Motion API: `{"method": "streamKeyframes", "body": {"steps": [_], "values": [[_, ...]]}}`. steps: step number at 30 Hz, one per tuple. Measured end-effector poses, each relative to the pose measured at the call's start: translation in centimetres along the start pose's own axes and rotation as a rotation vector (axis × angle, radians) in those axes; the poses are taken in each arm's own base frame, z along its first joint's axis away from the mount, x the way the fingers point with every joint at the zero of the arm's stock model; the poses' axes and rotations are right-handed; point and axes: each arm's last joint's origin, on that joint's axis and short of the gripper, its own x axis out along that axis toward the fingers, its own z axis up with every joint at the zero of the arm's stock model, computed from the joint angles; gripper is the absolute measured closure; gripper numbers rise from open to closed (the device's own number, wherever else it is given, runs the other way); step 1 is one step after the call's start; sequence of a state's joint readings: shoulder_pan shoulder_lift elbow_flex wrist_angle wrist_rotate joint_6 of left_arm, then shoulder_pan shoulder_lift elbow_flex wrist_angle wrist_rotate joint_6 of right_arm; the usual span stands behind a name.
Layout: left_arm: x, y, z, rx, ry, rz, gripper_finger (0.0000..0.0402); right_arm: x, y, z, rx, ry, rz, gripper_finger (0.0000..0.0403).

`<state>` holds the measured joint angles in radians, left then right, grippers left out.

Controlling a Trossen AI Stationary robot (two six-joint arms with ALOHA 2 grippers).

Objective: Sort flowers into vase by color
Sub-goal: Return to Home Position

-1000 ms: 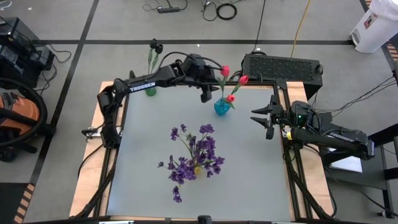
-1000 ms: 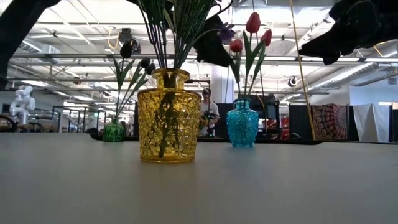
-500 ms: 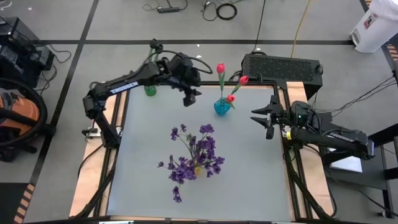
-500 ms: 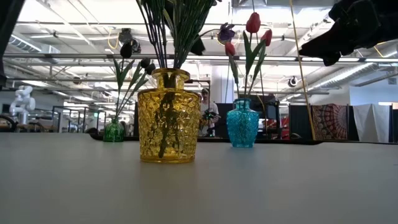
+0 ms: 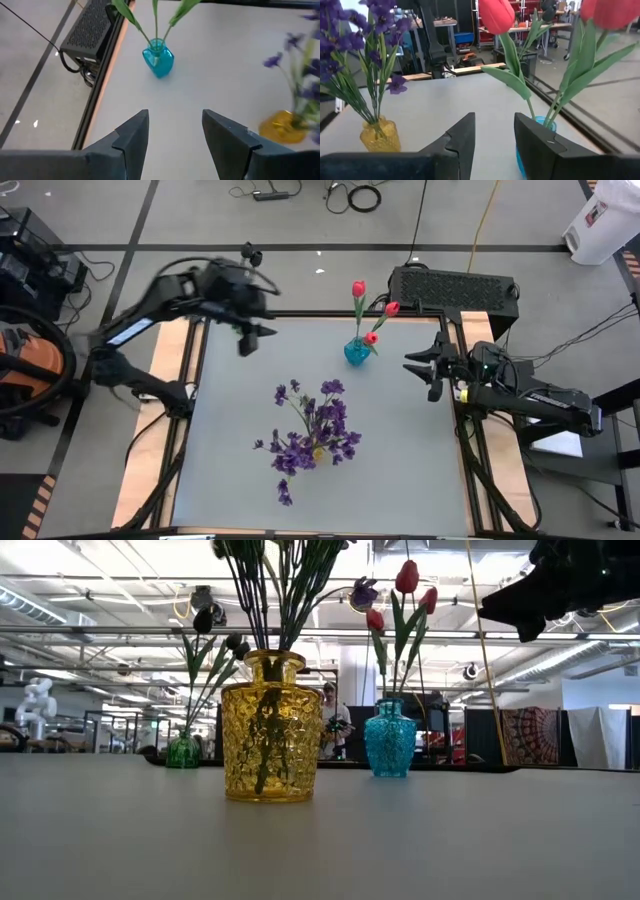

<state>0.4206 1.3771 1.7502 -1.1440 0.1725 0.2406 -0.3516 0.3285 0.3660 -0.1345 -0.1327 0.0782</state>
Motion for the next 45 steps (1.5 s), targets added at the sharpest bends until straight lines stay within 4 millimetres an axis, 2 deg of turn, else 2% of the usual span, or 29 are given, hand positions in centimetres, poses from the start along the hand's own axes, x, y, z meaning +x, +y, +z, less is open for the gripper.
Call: {"method": "streamKeyframes", "body": {"steps": [4, 8, 13, 20, 29, 34, 37, 45], "values": [[-3.5, -1.2, -2.2, -0.015, -0.048, 0.006, 0.021, 0.0, 0.0, 0.0, 0.072, 0.004, -0.001, 0.0275], [-6.2, -2.5, -5.4, -0.031, -0.1, 0.017, 0.021, 0.0, 0.0, 0.0, 0.062, 0.005, -0.001, 0.0275], [-7.2, -3.8, -10.0, -0.046, -0.221, 0.038, 0.021, 0.0, 0.0, -0.1, 0.052, 0.006, -0.001, 0.0275], [-5.3, -5.1, -16.7, -0.066, -0.389, 0.06, 0.021, 0.0, 0.0, 0.0, -0.017, 0.002, -0.001, 0.0275], [0.0, -5.6, -22.6, -0.068, -0.593, 0.075, 0.021, 0.1, 0.0, 0.0, -0.091, -0.021, 0.004, 0.0275], [2.4, -5.7, -24.5, -0.062, -0.646, 0.082, 0.021, 0.8, -0.3, -2.1, -0.097, -0.041, 0.005, 0.0275], [3.0, -5.7, -25.0, -0.076, -0.679, 0.079, 0.021, 1.2, -0.4, -3.5, -0.098, -0.068, 0.006, 0.0275], [4.8, -5.8, -26.8, -0.078, -0.64, 0.076, 0.021, 1.5, -0.6, -5.7, -0.103, -0.098, 0.007, 0.0275]]}}
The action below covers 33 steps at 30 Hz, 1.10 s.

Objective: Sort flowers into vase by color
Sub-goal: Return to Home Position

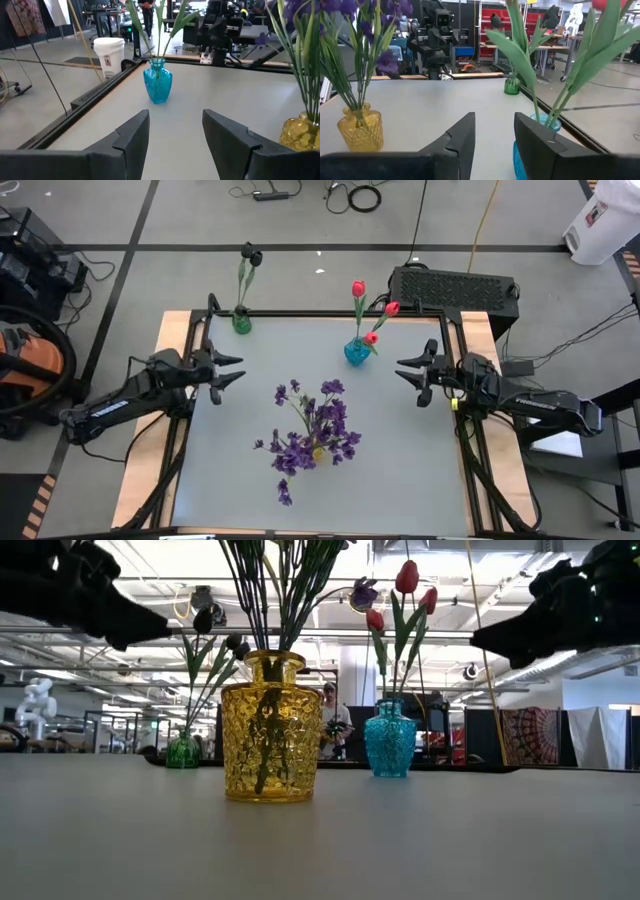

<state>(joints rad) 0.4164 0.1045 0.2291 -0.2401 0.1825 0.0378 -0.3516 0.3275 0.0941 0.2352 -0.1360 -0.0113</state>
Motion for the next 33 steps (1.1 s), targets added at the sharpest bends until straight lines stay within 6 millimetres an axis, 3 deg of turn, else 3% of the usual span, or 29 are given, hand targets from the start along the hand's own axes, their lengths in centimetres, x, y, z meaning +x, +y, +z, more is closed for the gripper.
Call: {"method": "streamKeyframes", "body": {"steps": [7, 20, 33], "values": [[0.6, 0.0, -2.1, -0.017, 0.053, -0.002, 0.021, 0.0, 0.0, -1.8, 0.032, 0.053, 0.0, 0.0275], [1.7, 0.1, -4.3, -0.004, -0.015, 0.001, 0.021, -0.1, 0.0, -2.8, 0.039, 0.081, -0.001, 0.0275], [1.8, 0.2, -4.4, -0.001, -0.032, 0.002, 0.021, -0.2, 0.1, -3.6, 0.068, 0.164, -0.003, 0.0275]]}}
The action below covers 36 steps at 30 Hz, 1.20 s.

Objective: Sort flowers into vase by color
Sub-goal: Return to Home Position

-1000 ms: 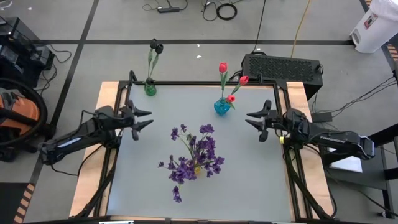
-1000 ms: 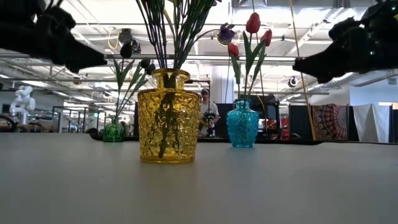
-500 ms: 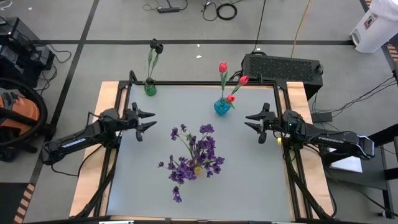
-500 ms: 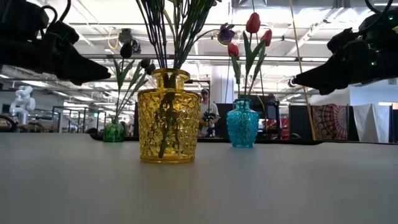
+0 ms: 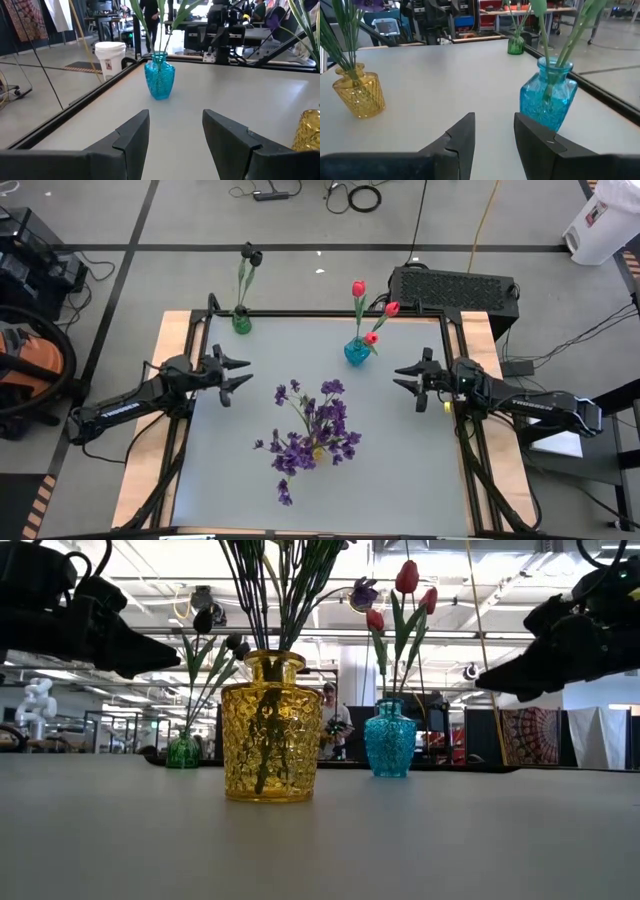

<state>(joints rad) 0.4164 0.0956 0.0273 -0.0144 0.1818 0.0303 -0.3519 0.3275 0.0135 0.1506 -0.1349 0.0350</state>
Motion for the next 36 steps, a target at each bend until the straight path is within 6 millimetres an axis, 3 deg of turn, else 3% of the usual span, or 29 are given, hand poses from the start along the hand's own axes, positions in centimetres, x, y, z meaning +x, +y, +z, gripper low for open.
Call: {"method": "streamKeyframes", "body": {"steps": [36], "values": [[0.0, 0.1, -0.09, 0.001, 0.01, 0.034, 0.021, 0.0, -0.01, 0.0, -0.081, 0.001, -0.004, 0.0275]]}}
